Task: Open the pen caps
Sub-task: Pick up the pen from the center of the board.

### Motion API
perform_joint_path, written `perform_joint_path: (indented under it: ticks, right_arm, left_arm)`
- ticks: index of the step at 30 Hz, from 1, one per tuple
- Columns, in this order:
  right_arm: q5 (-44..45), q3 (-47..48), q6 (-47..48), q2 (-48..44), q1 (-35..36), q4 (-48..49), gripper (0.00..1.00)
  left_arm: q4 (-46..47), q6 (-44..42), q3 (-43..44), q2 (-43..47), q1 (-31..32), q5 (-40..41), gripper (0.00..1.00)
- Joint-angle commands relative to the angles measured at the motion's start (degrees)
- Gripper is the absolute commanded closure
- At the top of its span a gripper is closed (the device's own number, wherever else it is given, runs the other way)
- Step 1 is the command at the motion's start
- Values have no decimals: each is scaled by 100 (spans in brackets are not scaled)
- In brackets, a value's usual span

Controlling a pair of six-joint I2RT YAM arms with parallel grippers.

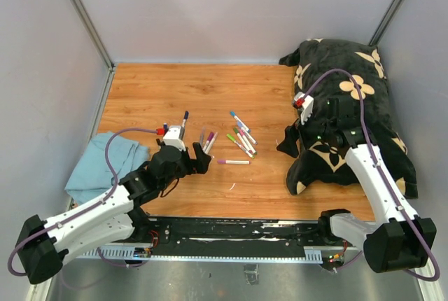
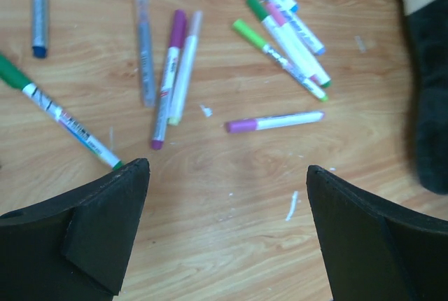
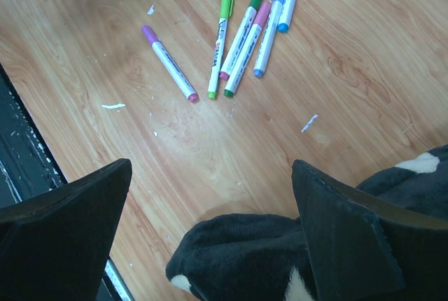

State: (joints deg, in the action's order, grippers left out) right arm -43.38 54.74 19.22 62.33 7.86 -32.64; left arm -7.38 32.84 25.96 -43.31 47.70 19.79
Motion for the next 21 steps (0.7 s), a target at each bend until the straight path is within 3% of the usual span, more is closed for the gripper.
perform_joint_path:
  ticks: [1,6,11,16,21]
  right_arm:
    - [35,-17,535,-31,140,55,2]
    - [301,-16,723,-33,212,55,2]
    - [663,-8,854,97,385,70,2]
    - [778,-16,914,177,451,74,2]
    - [908,2,941,146,462,74,2]
  left_arm:
    - [-45,437,-48,-485,-206,763,3]
    - [-156,656,23,-1119,-863,961,17]
    - [-82,825,184,-1689,-1072,1288,31]
    - [-61,702,373,-2256,-1285,1505,70]
    - [-235,780,658,-2758,-1421,1791,66]
